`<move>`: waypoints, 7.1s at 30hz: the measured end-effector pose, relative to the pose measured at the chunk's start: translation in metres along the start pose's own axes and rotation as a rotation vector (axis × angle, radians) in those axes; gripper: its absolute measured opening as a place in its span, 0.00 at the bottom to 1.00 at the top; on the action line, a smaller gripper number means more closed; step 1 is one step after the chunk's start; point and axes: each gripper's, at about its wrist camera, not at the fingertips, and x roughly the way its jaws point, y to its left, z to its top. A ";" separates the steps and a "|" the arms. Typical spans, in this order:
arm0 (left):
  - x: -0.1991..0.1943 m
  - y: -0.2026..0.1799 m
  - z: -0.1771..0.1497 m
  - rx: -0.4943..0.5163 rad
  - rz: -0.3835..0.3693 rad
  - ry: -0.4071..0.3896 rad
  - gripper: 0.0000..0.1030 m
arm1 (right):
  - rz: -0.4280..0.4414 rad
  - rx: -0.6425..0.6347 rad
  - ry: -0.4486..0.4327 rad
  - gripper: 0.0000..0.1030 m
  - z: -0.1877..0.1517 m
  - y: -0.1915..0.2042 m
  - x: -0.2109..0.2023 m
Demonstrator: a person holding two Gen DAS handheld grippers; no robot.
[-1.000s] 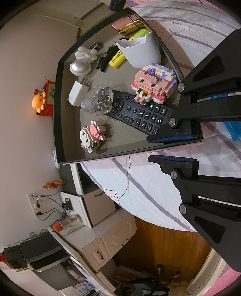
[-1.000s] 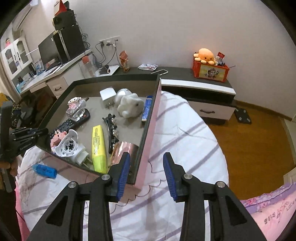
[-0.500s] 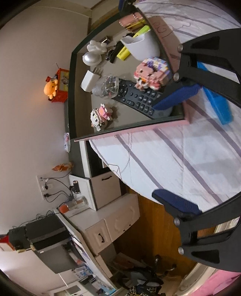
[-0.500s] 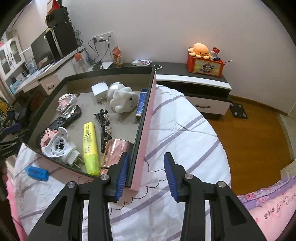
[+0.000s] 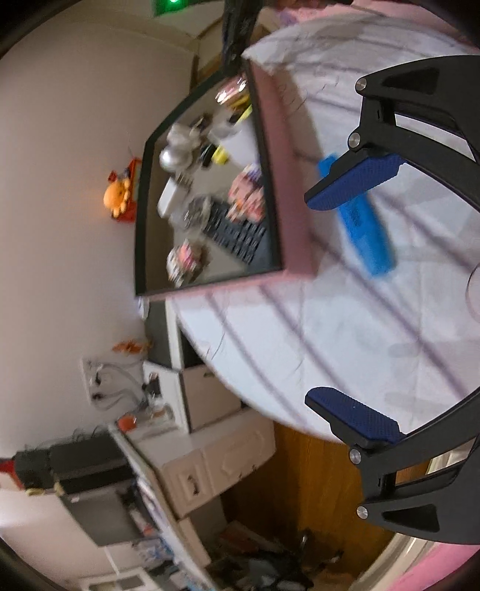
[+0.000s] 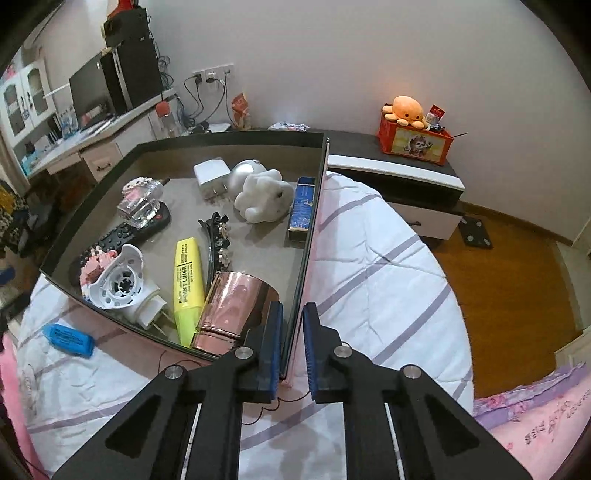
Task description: Organize rigid objects
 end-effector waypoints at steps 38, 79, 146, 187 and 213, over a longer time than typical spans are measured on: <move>0.020 -0.014 -0.045 0.025 -0.028 0.128 0.38 | 0.014 0.009 0.021 0.12 0.003 0.000 0.003; 0.049 0.007 -0.019 0.000 0.025 0.114 0.26 | 0.020 0.001 0.030 0.12 0.004 0.001 0.004; 0.101 -0.112 0.103 0.207 -0.095 0.109 0.89 | 0.068 -0.018 0.043 0.16 0.008 -0.005 0.009; -0.084 -0.054 0.013 -0.031 -0.078 -0.146 1.00 | 0.076 -0.087 -0.220 1.00 -0.026 0.085 -0.113; -0.205 -0.086 -0.054 0.078 0.054 -0.375 1.00 | -0.025 -0.107 -0.443 1.00 -0.106 0.125 -0.232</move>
